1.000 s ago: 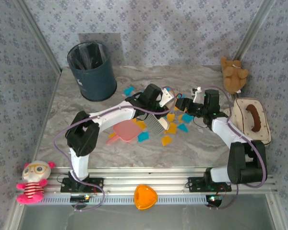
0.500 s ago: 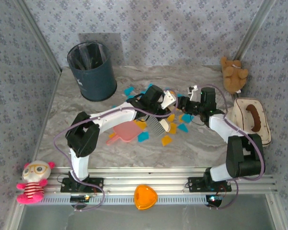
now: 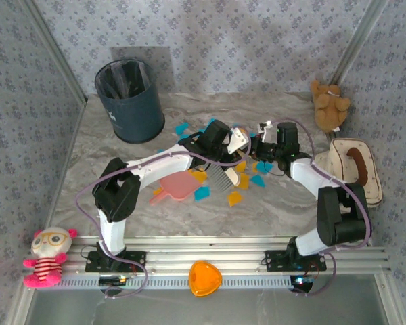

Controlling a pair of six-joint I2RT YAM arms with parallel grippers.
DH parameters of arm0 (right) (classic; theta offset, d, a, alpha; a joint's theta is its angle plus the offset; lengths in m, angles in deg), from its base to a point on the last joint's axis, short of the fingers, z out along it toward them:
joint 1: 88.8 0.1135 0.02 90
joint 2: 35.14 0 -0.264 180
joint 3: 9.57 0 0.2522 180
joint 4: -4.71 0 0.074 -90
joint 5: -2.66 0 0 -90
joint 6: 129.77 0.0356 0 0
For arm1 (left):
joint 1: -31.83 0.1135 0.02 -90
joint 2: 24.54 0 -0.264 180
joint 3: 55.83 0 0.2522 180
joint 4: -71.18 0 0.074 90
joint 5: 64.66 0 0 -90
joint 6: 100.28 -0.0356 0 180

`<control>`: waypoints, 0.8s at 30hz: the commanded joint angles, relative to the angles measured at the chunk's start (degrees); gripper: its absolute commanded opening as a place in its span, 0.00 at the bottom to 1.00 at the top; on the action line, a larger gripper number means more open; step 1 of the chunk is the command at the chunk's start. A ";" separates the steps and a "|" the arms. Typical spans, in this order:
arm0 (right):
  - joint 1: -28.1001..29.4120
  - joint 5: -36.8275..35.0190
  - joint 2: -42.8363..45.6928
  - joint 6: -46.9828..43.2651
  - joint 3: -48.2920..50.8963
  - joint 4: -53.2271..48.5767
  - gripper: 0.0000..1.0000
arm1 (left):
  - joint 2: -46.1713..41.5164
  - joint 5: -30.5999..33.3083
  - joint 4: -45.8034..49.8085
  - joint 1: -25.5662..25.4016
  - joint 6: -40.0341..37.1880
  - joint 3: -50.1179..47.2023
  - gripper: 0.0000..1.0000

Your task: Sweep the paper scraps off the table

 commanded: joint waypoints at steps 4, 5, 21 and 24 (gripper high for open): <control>1.02 1.38 -0.91 -0.13 -2.09 -0.09 0.31 | -2.21 -1.57 -2.20 -0.92 -1.79 1.56 0.22; 0.95 1.08 -0.87 -0.08 -2.02 -0.16 0.29 | -2.18 -1.59 -2.08 -0.91 -1.80 1.57 0.22; -3.96 -5.74 6.98 2.26 3.85 2.70 0.00 | -12.78 -1.42 -4.84 -0.75 -5.54 -10.50 0.53; -5.38 -6.09 8.60 1.79 4.35 1.37 0.00 | -17.43 0.44 -4.73 0.30 -5.16 -14.78 0.53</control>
